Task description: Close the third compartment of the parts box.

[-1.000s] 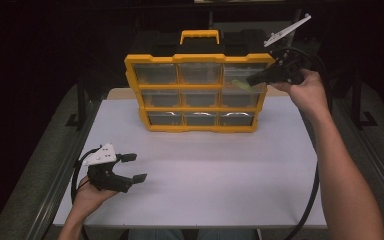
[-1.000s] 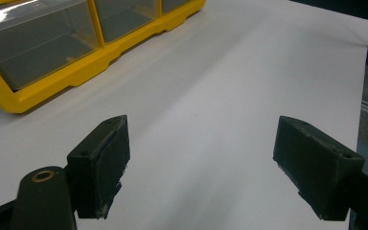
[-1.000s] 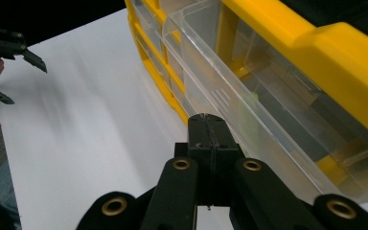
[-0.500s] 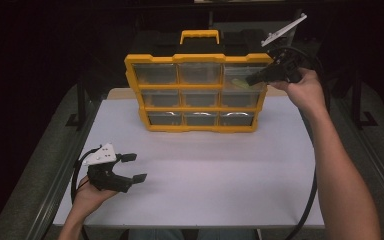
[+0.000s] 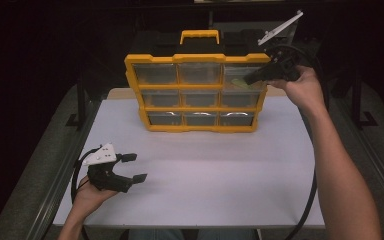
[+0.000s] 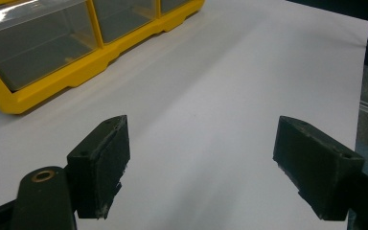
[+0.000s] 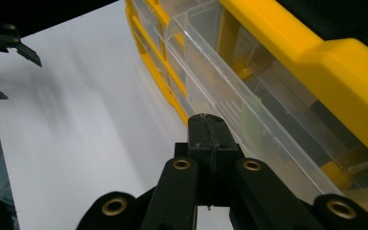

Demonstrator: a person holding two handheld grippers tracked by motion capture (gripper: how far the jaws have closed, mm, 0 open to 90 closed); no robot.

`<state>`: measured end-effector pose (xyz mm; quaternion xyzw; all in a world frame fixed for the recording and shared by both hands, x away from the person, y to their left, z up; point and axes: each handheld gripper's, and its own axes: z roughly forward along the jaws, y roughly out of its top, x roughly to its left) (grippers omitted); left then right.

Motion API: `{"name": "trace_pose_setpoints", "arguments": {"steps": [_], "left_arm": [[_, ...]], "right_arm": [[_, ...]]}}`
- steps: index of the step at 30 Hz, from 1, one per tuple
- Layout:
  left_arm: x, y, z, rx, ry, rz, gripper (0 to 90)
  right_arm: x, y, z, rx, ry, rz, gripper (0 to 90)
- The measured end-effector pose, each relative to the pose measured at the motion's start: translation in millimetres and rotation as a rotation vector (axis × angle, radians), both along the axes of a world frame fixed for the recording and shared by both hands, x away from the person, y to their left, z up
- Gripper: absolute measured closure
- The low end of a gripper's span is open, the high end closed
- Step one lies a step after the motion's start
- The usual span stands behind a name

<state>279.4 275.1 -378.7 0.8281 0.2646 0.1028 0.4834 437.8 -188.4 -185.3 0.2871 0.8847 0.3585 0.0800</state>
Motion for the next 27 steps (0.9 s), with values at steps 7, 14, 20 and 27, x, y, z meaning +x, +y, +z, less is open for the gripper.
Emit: {"name": "trace_pose_setpoints", "arguments": {"steps": [7,14,20,27], "left_arm": [[0.4,0.2,0.2,0.002,-0.002,-0.001,20.1],[0.6,0.7,0.2,0.004,-0.004,-0.002,20.1],[0.8,0.6,0.2,0.005,-0.005,-0.003,20.1],[0.3,-0.2,0.0,0.003,0.001,-0.001,20.1]], "right_arm": [[1.8,2.8,1.6,-0.006,0.009,0.003,89.1],[6.8,5.1,2.2,-0.022,0.006,0.001,89.1],[11.3,6.3,3.0,-0.027,0.012,-0.004,89.1],[15.1,7.3,3.4,-0.037,0.010,-0.011,89.1]]}}
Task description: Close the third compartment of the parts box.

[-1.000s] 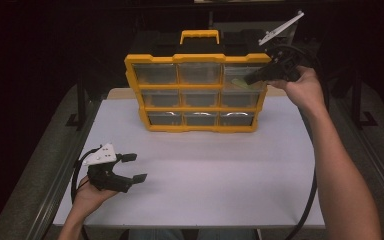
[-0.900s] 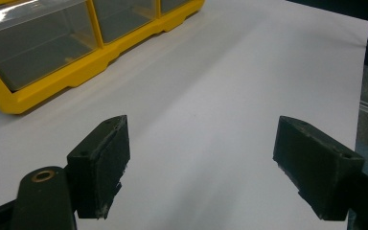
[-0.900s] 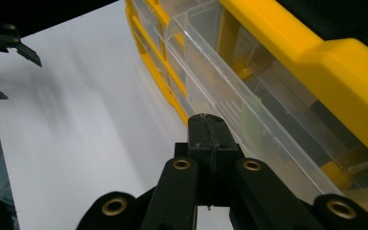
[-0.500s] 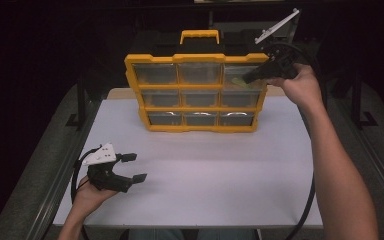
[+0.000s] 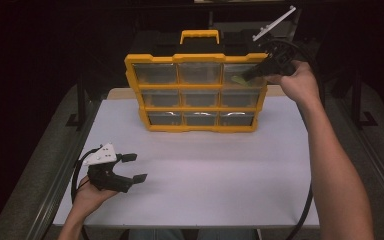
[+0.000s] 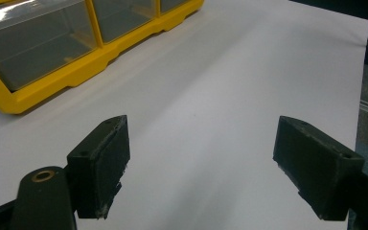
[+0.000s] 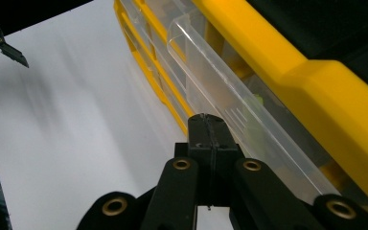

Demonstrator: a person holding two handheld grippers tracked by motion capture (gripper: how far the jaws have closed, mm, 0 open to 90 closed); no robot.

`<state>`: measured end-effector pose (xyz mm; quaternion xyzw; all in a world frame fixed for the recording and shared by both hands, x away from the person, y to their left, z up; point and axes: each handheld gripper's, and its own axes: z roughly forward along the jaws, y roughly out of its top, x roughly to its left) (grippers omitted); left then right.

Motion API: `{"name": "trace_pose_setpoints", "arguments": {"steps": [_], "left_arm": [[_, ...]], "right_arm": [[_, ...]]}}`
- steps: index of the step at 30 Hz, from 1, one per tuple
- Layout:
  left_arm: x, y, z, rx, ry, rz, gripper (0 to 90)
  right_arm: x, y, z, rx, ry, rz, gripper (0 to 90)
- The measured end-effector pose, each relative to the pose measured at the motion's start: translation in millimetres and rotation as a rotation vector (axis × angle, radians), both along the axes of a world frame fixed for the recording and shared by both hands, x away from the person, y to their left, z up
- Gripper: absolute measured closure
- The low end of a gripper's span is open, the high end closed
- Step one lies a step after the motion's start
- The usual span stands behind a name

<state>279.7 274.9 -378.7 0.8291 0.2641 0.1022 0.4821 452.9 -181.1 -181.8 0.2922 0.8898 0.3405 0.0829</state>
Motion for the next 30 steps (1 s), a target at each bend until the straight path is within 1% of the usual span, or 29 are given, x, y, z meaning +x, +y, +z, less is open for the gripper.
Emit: {"name": "trace_pose_setpoints", "arguments": {"steps": [1,4,7,8,12,13,21,24,27,30], "left_arm": [[0.0,0.0,0.0,0.001,0.001,0.000,20.1],[0.1,-0.1,-0.1,0.001,0.002,0.000,20.1],[0.2,0.1,-0.1,0.001,0.001,0.000,20.1],[0.3,0.3,-0.1,0.000,0.001,0.000,20.1],[0.5,0.5,0.1,0.001,-0.001,0.000,20.1],[0.4,0.3,-0.1,0.000,0.001,0.000,20.1],[0.5,0.4,-0.2,0.001,0.001,0.001,20.1],[0.3,0.3,-0.1,0.001,0.000,0.000,20.1],[0.5,0.9,0.1,0.004,-0.006,-0.002,20.1],[0.5,0.9,0.1,0.004,-0.005,-0.001,20.1]], "right_arm": [[-0.1,0.5,0.2,0.000,0.008,-0.010,89.1],[2.6,0.5,-0.3,-0.002,-0.003,-0.007,89.1],[3.7,1.9,0.3,-0.008,0.003,-0.021,89.1],[4.0,2.1,0.3,-0.010,-0.002,-0.023,89.1],[5.8,2.8,-0.4,-0.012,0.000,-0.023,89.1],[6.0,3.4,-0.6,-0.016,-0.006,-0.028,89.1],[8.1,3.6,-1.3,-0.007,-0.010,-0.044,89.1],[8.5,4.3,-1.7,-0.013,-0.026,-0.049,89.1],[8.4,4.3,-2.0,-0.009,-0.022,-0.056,89.1],[8.8,4.0,-2.5,-0.018,-0.024,-0.060,89.1]]}}
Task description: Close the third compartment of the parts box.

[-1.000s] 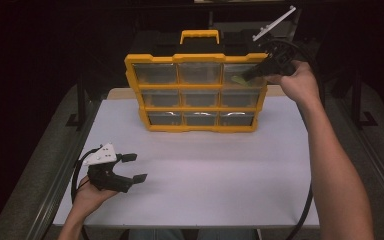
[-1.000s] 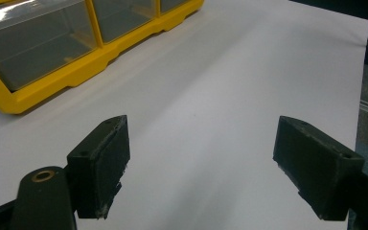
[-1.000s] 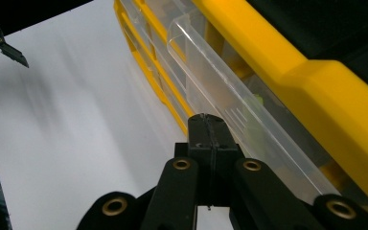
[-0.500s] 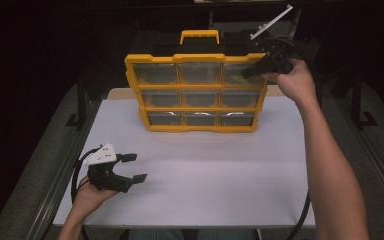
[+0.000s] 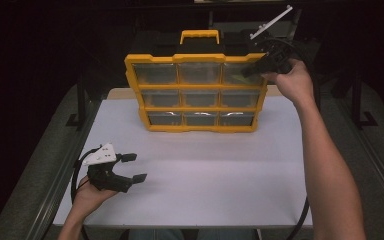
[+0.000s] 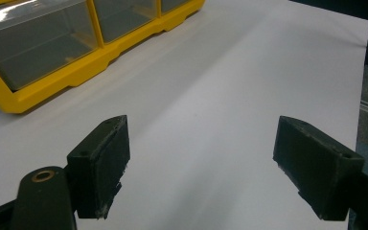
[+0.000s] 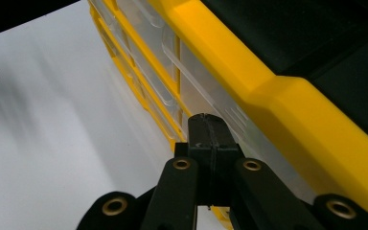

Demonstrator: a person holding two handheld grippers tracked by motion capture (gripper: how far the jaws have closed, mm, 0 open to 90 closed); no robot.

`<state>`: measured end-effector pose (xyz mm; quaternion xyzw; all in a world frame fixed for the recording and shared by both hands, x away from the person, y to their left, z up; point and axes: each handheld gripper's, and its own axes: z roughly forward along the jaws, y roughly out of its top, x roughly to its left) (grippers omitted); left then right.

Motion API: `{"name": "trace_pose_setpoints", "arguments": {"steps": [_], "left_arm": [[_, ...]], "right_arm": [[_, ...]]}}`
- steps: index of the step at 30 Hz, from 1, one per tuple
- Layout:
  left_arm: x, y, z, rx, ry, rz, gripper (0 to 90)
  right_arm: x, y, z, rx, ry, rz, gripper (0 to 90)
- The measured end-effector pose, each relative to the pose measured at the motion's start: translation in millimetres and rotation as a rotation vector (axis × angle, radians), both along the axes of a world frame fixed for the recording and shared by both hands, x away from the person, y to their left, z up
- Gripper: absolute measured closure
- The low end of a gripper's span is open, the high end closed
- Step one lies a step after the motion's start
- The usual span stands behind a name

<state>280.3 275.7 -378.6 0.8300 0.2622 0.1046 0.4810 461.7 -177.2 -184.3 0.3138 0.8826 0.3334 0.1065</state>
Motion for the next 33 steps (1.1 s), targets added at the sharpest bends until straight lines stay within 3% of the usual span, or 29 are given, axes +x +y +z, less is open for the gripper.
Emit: {"name": "trace_pose_setpoints", "arguments": {"steps": [10,14,25,33], "left_arm": [[-0.6,-0.3,0.0,-0.003,0.005,0.002,20.1],[-0.5,0.3,-0.3,-0.003,0.007,0.006,20.1],[-0.1,0.5,0.5,0.015,0.002,-0.005,20.1],[-0.2,0.1,0.5,0.024,0.001,-0.006,20.1]], "right_arm": [[0.9,-1.5,-1.6,0.010,-0.011,0.000,89.1],[-3.3,-3.2,-4.1,0.056,-0.001,0.011,88.8],[-25.4,-6.4,-24.1,0.147,-0.006,0.064,71.3],[-38.8,-11.9,-31.5,0.190,-0.036,0.078,62.1]]}}
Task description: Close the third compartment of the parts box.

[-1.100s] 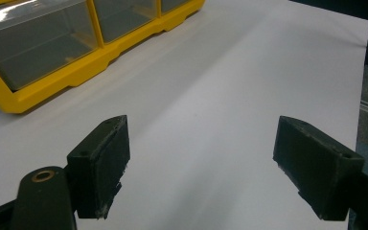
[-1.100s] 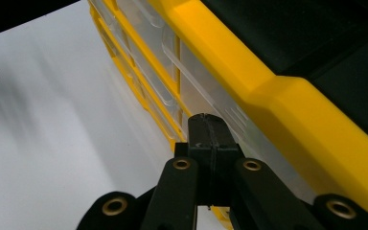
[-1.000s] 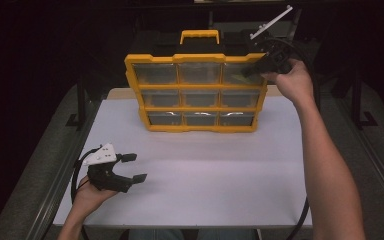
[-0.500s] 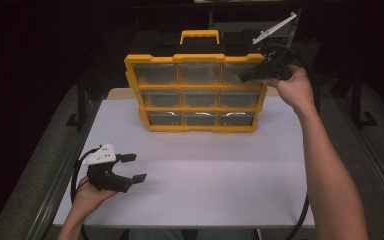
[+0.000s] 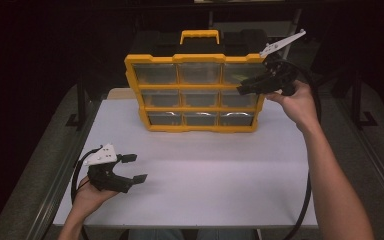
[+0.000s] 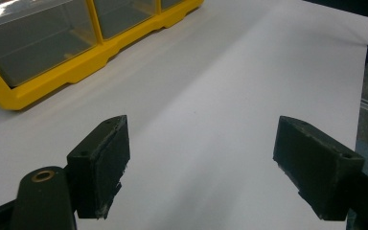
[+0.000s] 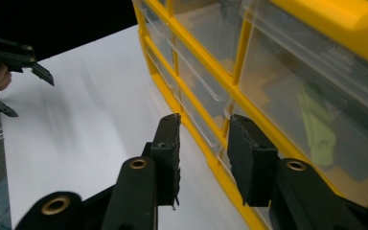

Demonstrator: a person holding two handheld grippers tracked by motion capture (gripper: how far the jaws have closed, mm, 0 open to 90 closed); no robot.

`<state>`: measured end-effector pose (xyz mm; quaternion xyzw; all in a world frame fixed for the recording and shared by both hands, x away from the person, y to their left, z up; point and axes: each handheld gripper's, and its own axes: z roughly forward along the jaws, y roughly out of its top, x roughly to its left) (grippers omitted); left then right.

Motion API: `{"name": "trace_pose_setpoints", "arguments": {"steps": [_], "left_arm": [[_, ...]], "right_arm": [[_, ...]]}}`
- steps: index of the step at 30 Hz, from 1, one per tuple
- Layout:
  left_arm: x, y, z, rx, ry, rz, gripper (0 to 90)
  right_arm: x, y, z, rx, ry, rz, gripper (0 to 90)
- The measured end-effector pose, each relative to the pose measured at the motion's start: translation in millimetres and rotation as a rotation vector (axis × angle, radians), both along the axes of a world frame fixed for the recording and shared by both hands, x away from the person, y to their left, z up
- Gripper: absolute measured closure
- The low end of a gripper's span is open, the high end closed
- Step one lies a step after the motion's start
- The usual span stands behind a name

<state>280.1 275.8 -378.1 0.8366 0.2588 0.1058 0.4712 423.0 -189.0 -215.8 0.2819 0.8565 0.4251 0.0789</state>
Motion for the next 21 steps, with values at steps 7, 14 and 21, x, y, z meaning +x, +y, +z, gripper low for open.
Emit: {"name": "trace_pose_setpoints", "arguments": {"steps": [7,14,21], "left_arm": [[-0.6,0.0,-0.1,-0.009,0.006,0.004,20.1],[-0.6,1.3,0.6,-0.006,0.003,0.006,20.1],[-0.5,1.8,0.3,-0.011,0.005,0.008,20.0]], "right_arm": [[-7.1,-3.0,-8.4,0.010,0.001,0.001,56.5],[-15.0,-3.5,-15.4,0.015,-0.009,0.006,49.6],[-20.7,-6.3,-27.8,0.026,-0.011,0.001,44.1]]}}
